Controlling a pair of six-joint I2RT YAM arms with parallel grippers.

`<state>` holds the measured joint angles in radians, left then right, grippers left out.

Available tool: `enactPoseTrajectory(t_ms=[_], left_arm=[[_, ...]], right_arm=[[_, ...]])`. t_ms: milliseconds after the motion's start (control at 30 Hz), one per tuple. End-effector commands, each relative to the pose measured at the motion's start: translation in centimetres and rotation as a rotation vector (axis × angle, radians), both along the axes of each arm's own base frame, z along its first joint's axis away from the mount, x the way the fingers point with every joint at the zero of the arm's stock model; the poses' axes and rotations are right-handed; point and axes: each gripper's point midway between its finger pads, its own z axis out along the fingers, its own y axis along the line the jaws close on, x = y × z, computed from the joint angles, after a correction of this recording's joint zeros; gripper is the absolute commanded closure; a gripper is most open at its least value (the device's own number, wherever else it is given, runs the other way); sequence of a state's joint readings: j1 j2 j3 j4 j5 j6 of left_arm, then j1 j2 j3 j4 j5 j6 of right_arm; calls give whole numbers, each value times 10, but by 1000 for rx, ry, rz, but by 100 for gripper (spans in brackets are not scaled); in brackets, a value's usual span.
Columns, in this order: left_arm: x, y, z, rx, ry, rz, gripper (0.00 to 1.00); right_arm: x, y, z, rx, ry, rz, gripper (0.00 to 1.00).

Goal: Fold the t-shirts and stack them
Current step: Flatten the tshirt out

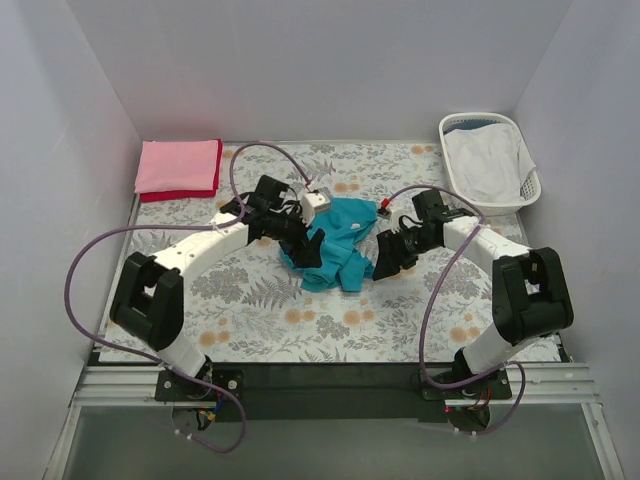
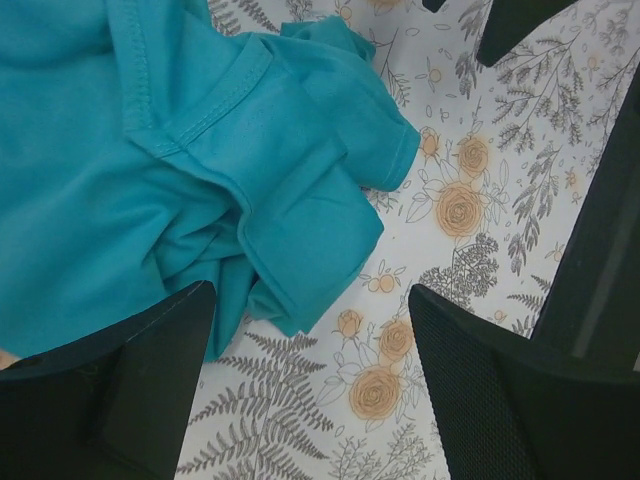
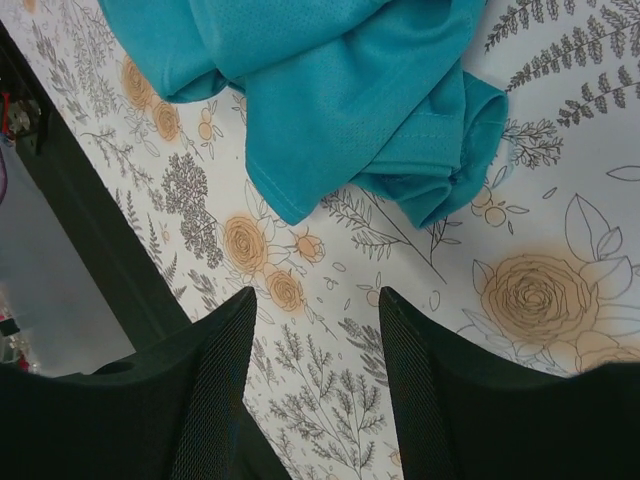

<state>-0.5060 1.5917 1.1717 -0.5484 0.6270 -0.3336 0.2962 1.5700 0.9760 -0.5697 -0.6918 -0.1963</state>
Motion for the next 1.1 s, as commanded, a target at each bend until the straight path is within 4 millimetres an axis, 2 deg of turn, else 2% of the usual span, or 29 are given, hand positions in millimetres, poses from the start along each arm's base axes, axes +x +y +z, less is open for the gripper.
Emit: enactPoseTrajectory(t_ms=[0, 67, 200, 300, 367, 567, 700, 833, 933, 1000, 1067], left_arm=[[16, -15, 3, 7, -37, 28, 22], [19, -22, -2, 3, -28, 38, 22], [23, -25, -23, 32, 27, 77, 26], [24, -28, -26, 30, 63, 105, 38], [18, -31, -23, 4, 101, 98, 51], [6, -29, -27, -5, 167, 117, 66], [5, -26, -27, -9, 202, 148, 81], [18, -12, -21, -28, 227, 195, 92], [25, -3, -18, -26, 223, 218, 100], [31, 1, -10, -37, 207, 228, 100], [43, 9, 8, -52, 160, 247, 100]], right_arm=[[14, 15, 6, 77, 27, 3, 42], [20, 18, -2, 78, 48, -2, 43], [29, 28, -9, 116, 70, -11, 43], [34, 38, -13, 132, 93, 0, 44], [35, 44, -14, 134, 96, 5, 44], [34, 56, -20, 137, 117, 27, 46], [36, 62, -17, 163, 141, 36, 61], [33, 63, -11, 174, 131, 46, 78], [33, 60, -9, 165, 110, 49, 97], [33, 57, -8, 158, 100, 44, 99], [34, 53, -8, 145, 84, 36, 99]])
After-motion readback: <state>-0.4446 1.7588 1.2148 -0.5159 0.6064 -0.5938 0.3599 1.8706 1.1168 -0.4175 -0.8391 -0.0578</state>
